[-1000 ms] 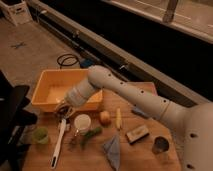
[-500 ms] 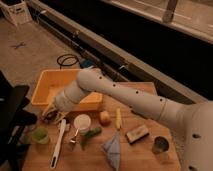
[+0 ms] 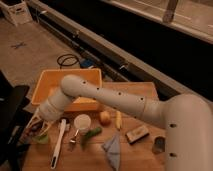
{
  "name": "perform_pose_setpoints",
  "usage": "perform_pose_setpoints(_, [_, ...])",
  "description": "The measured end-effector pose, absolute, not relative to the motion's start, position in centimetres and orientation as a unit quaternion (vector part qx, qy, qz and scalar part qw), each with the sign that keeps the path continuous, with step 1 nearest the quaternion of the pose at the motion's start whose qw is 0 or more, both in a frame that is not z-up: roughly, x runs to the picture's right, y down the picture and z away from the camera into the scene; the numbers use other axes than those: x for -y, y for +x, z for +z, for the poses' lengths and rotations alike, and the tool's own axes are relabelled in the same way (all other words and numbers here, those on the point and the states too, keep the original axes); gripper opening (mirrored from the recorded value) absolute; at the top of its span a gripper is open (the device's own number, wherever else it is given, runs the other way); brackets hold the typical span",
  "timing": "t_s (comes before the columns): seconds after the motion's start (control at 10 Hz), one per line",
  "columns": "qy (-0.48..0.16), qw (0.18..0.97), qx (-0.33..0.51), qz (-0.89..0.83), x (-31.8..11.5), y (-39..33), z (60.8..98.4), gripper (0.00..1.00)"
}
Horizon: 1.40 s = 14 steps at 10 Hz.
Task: Place grapes in plastic cup
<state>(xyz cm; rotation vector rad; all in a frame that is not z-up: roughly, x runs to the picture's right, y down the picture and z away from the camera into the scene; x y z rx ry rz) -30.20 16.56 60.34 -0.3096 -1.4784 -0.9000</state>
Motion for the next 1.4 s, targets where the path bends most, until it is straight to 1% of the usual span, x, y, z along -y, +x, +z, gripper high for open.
perform_pose_setpoints(0.6, [-0.137, 0.640, 0.646, -0.392, -16.5, -30.2, 60.4, 0.00])
perform_pose_setpoints(1.4, [-0.157, 0.616, 0.681, -0.363, -18.7, -33.7, 62.4, 0.00])
